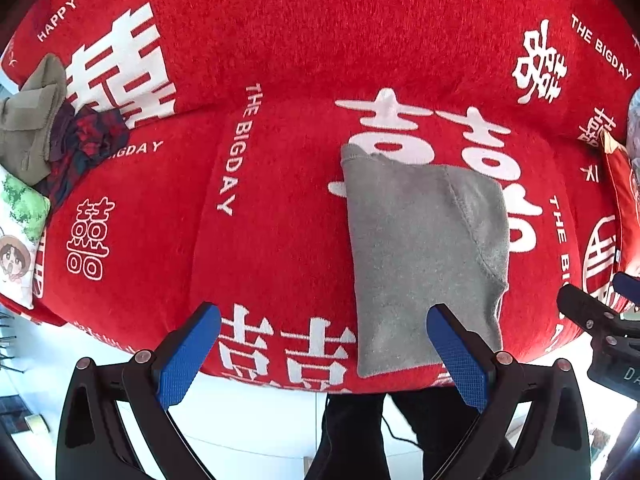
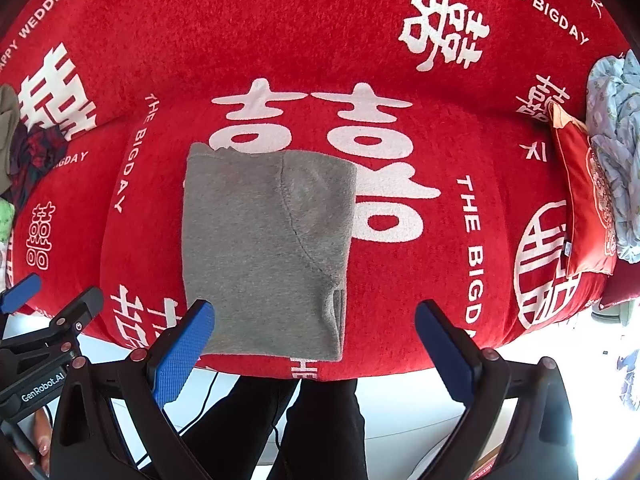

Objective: Fold small clothes

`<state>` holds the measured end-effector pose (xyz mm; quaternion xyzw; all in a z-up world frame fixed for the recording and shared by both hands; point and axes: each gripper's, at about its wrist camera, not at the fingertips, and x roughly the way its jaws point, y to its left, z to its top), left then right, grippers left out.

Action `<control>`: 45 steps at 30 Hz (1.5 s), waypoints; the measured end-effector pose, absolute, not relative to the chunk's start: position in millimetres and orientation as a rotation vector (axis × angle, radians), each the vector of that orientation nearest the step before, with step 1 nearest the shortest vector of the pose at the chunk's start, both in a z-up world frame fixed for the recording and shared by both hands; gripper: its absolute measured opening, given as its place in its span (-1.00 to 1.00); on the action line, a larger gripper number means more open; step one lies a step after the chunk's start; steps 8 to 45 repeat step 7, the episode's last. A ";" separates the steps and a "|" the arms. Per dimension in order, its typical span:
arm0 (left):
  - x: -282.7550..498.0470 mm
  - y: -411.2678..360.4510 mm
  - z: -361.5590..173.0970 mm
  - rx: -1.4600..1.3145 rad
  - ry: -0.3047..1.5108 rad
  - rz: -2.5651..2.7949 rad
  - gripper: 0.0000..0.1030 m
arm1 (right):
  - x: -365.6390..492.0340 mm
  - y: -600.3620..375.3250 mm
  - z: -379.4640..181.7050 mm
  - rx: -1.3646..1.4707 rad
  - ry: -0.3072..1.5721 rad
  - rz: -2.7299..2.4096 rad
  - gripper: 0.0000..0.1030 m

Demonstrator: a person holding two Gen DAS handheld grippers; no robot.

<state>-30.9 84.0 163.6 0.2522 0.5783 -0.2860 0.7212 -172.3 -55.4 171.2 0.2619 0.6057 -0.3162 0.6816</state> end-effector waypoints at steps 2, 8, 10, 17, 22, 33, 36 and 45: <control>-33.2 80.9 164.8 0.582 1.251 -0.631 1.00 | -172.0 -57.4 168.8 0.591 1.360 -0.701 0.95; -34.8 72.0 161.9 0.590 1.272 -0.637 1.00 | -173.0 -63.4 162.3 0.593 1.368 -0.686 0.95; -34.8 72.0 161.9 0.590 1.272 -0.637 1.00 | -173.0 -63.4 162.3 0.593 1.368 -0.686 0.95; -34.8 72.0 161.9 0.590 1.272 -0.637 1.00 | -173.0 -63.4 162.3 0.593 1.368 -0.686 0.95; -34.8 72.0 161.9 0.590 1.272 -0.637 1.00 | -173.0 -63.4 162.3 0.593 1.368 -0.686 0.95; -34.8 72.0 161.9 0.590 1.272 -0.637 1.00 | -173.0 -63.4 162.3 0.593 1.368 -0.686 0.95; -34.8 72.0 161.9 0.590 1.272 -0.637 1.00 | -173.0 -63.4 162.3 0.593 1.368 -0.686 0.95; -34.8 72.0 161.9 0.590 1.272 -0.637 1.00 | -173.0 -63.4 162.3 0.593 1.368 -0.686 0.95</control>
